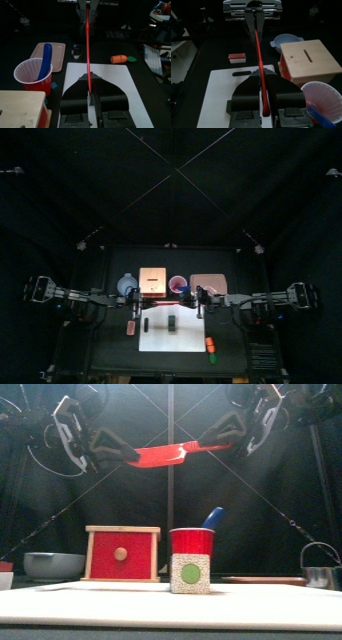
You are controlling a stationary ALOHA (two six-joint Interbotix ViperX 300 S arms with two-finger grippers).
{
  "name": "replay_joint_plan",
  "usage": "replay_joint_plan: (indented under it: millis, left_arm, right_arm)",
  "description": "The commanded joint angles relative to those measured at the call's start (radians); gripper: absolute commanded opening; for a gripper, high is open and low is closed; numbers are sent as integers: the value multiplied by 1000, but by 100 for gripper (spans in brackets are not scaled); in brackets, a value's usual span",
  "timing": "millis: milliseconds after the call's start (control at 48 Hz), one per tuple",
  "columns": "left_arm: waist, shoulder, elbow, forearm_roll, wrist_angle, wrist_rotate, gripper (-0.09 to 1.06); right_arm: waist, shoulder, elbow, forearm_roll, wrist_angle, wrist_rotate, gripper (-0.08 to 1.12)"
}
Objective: Cut the sushi into 4 pieces with the knife
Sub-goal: Cut the sushi into 4 pieces
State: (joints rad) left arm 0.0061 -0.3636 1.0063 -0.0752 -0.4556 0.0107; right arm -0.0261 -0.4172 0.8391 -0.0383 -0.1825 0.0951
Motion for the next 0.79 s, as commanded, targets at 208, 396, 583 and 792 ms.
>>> replay_joint_plan:
  millis: [208, 396, 583, 792]
  left_arm:
    - [8, 84, -44, 3, -6, -3, 21]
    - [6, 161, -71, 5, -9, -3, 21]
    - [0, 227, -83, 3, -9, -8, 21]
    - [-28, 273, -91, 0, -8, -8, 21]
  right_arm:
    - [5, 26, 20, 41, 28, -2, 11]
    - [8, 78, 17, 46, 52, -2, 10]
    - [9, 160, 9, 54, 63, -2, 8]
    - [31, 216, -8, 72, 100, -2, 7]
